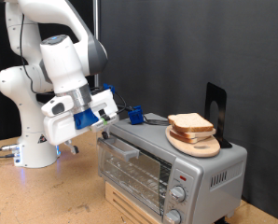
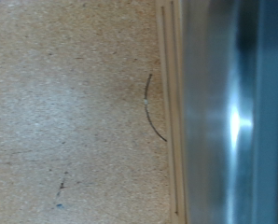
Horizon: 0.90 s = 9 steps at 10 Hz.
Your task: Make a piece of toast with the oven
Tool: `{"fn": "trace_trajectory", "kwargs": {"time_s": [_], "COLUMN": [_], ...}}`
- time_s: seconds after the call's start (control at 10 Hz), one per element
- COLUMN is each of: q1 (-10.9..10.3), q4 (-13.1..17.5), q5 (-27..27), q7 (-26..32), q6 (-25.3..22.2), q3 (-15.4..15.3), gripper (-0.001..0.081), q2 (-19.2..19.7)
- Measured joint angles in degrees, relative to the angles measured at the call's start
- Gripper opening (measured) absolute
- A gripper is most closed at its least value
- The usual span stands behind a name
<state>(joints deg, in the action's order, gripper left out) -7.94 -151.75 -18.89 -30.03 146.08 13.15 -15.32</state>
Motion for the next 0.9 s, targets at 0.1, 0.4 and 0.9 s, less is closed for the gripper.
{"fn": "trace_trajectory", "kwargs": {"time_s": [0.1,0.4,0.9], "q1": [0.8,3.5,6.5], "q4": [0.0,0.1,1.2], "q5": [1.6,8.5,15.2], "q7": [0.3,-0.8,-5.4], "q6": [0.0,0.3,3.9], "q3": [0.3,0.3,0.3], "gripper": [0.0809,0.0809,0.0809], "q2": [0.4,2.2,6.1]}}
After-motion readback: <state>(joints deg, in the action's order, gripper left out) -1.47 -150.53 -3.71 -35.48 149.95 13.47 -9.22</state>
